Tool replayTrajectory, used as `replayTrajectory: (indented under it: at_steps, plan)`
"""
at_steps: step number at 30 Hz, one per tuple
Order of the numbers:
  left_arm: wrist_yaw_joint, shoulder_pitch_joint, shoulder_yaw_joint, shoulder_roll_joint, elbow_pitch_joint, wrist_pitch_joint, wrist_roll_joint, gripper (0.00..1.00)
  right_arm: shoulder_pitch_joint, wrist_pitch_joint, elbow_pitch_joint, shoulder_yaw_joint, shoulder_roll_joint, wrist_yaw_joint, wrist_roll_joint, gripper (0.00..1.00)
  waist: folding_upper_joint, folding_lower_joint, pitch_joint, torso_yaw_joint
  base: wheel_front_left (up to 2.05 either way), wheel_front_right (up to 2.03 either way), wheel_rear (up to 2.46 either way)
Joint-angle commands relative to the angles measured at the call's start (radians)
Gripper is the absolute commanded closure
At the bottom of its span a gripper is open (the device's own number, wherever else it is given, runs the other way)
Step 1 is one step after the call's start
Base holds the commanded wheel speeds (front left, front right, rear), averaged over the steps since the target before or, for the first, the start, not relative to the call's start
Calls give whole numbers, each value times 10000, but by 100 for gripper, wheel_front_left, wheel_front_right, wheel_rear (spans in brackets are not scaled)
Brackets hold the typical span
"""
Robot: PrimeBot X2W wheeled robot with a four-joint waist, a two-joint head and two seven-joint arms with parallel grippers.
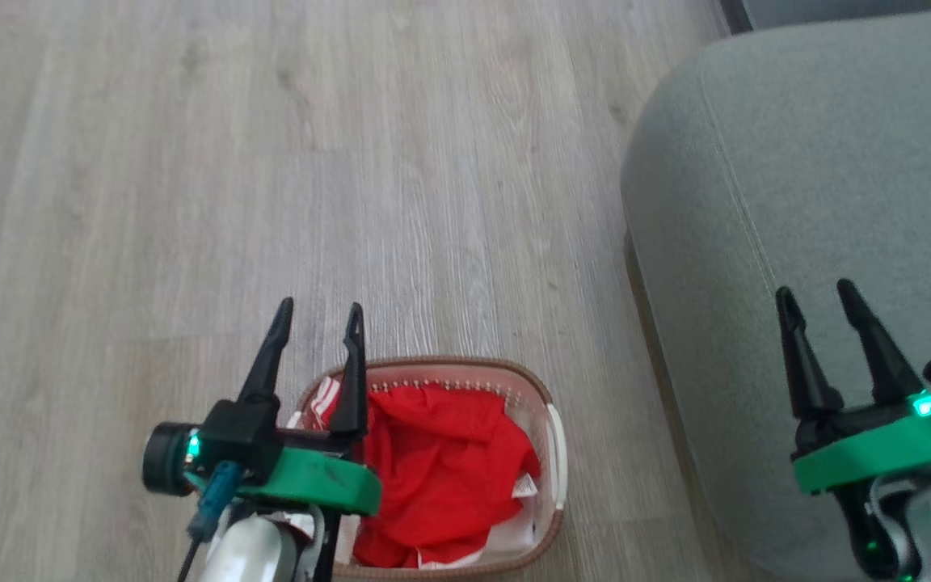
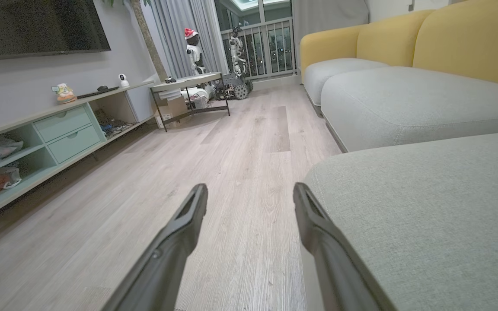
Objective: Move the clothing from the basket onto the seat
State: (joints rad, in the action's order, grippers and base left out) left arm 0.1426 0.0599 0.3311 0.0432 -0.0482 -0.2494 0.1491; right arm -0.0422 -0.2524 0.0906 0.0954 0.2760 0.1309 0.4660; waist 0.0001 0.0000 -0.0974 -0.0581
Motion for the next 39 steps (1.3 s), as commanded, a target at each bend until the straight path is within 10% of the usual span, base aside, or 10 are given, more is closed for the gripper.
replayTrajectory:
  at_steps: [1, 39]
  plan:
    - [103, 520, -185, 70, 114, -124, 100, 0, -414, -93, -405, 89, 320, -2, 114, 0, -1, 0, -295, -151, 0, 0, 0]
    - [1468, 4862, 648, 70, -9342, -124, 3787, 0, -2587, -93, -1307, -52, 1503, -2, 1635, 0, -1, 0, -5130, -1292, 0, 0, 0]
